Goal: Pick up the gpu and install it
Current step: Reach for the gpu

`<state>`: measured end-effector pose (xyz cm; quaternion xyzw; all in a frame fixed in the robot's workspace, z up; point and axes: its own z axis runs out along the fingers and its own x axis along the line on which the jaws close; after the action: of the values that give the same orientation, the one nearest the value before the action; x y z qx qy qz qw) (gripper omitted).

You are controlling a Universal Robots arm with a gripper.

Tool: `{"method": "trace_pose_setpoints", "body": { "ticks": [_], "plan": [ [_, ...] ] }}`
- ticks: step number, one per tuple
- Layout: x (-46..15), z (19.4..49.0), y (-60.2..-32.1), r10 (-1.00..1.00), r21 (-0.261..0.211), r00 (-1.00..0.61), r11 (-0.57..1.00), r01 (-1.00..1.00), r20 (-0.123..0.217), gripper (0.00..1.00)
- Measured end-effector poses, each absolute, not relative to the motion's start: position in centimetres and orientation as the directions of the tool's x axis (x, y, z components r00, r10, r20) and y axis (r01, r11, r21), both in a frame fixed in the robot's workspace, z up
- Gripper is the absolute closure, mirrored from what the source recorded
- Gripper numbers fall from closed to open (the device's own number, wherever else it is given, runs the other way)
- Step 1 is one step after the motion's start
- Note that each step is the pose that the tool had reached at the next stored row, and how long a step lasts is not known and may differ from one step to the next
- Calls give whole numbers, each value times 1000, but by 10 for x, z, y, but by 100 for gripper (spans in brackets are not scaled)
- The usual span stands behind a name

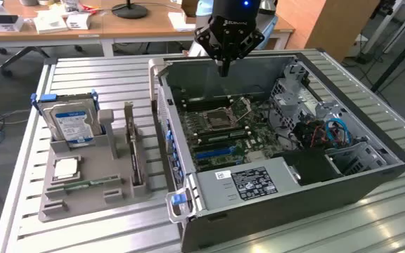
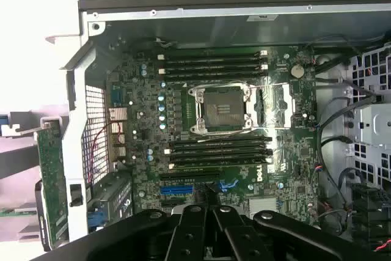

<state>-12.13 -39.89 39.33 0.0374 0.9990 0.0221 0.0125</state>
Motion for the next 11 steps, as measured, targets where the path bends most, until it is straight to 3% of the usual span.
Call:
{"method": "trace_pose_setpoints", "body": {
  "ticks": [11],
  "plan": [
    [-121, 393, -399, 75, 45, -997, 996, 74, -23, 90]
  ]
}}
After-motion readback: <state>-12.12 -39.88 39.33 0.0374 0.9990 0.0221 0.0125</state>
